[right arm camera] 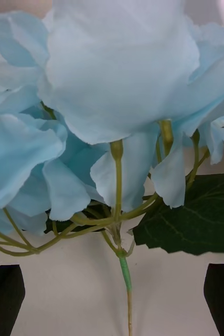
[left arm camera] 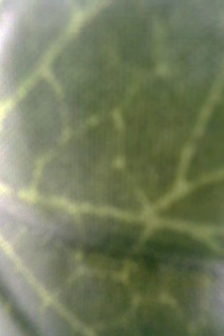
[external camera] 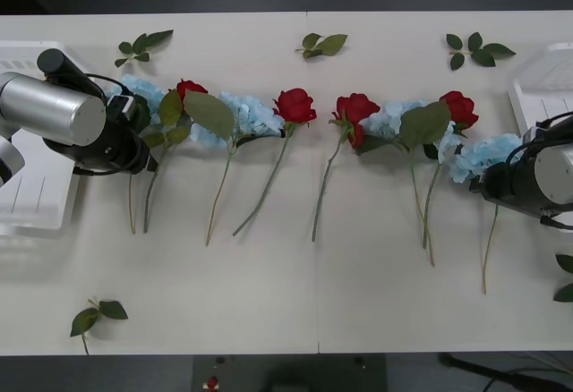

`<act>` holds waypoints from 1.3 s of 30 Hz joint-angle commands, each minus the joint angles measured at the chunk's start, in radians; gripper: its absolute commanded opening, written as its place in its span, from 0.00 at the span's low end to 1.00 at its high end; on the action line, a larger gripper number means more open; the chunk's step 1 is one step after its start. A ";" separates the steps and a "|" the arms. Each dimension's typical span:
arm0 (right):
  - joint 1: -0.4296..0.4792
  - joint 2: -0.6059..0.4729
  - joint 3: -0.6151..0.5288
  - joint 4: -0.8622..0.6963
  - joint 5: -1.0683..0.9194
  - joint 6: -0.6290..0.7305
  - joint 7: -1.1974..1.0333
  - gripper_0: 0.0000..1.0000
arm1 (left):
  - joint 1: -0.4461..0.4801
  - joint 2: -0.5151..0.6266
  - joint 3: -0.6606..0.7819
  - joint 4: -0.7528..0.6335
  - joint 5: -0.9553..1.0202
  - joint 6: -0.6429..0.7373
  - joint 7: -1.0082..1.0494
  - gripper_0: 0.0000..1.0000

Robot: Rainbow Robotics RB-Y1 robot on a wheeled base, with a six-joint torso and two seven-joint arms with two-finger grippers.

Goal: Put the red flowers into the right box and the blue flowers into the left box

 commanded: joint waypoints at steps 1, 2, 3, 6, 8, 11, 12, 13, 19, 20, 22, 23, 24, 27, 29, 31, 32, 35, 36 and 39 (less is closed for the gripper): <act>-0.012 -0.009 0.019 0.020 0.012 -0.036 0.011 1.00 | 0.001 0.012 0.007 -0.004 -0.018 -0.008 0.041 0.89; -0.013 -0.009 0.023 0.026 0.016 -0.043 0.011 1.00 | 0.001 0.012 0.004 -0.004 -0.020 -0.007 0.044 0.85; -0.015 -0.011 0.026 0.034 0.019 -0.051 0.013 1.00 | 0.001 0.012 0.004 -0.004 -0.023 -0.008 0.046 0.80; -0.023 -0.008 0.033 0.057 0.020 -0.063 0.013 1.00 | 0.001 0.012 0.004 -0.003 -0.027 -0.007 0.052 0.60; -0.030 -0.005 0.034 0.077 0.023 -0.073 0.013 1.00 | 0.001 0.012 0.006 -0.004 -0.029 -0.007 0.055 0.44; -0.043 0.003 0.036 0.097 0.028 -0.076 0.013 1.00 | 0.005 0.012 0.004 -0.004 -0.030 -0.008 0.058 0.21; -0.047 0.006 0.037 0.106 0.029 -0.077 0.013 1.00 | 0.005 0.009 0.004 -0.004 -0.030 -0.007 0.060 0.08; -0.050 0.009 0.037 0.112 0.032 -0.080 0.013 1.00 | 0.005 0.009 0.006 -0.004 -0.032 -0.007 0.061 0.01; -0.070 0.018 0.037 0.145 0.035 -0.085 0.013 0.72 | 0.007 0.009 0.004 -0.004 -0.030 -0.007 0.067 0.00; -0.072 0.018 0.036 0.145 0.037 -0.085 0.014 0.63 | 0.007 0.010 0.006 -0.004 -0.029 -0.007 0.069 0.00; -0.072 0.018 0.037 0.146 0.035 -0.086 0.013 0.32 | 0.002 0.010 0.007 -0.004 -0.029 -0.012 0.069 0.00; -0.073 0.018 0.036 0.146 0.035 -0.086 0.014 0.17 | -0.002 0.012 0.016 -0.004 -0.026 -0.012 0.067 0.00; -0.073 0.018 0.037 0.145 0.037 -0.086 0.014 0.14 | -0.004 0.013 0.021 -0.006 -0.024 -0.012 0.066 0.00; -0.072 0.020 0.037 0.146 0.037 -0.091 0.016 0.05 | -0.005 0.040 0.053 -0.039 -0.017 -0.010 0.058 0.00; -0.073 0.018 0.042 0.149 0.039 -0.099 0.016 0.03 | -0.005 0.067 0.070 -0.079 -0.009 -0.007 0.057 0.00; -0.072 0.018 0.045 0.152 0.039 -0.106 0.017 0.01 | -0.005 0.092 0.084 -0.108 0.010 -0.002 0.055 0.00; -0.072 0.018 0.048 0.155 0.039 -0.114 0.016 0.00 | -0.004 0.121 0.102 -0.131 0.034 0.002 0.050 0.00; -0.073 0.020 0.048 0.166 0.039 -0.123 0.017 0.00 | -0.004 0.171 0.150 -0.167 0.086 0.028 0.012 0.00; -0.073 0.020 0.046 0.168 0.039 -0.128 0.017 0.00 | -0.004 0.190 0.176 -0.176 0.108 0.044 -0.005 0.00; -0.072 0.018 0.046 0.172 0.034 -0.137 0.025 0.00 | -0.004 0.227 0.259 -0.180 0.161 0.096 -0.071 0.00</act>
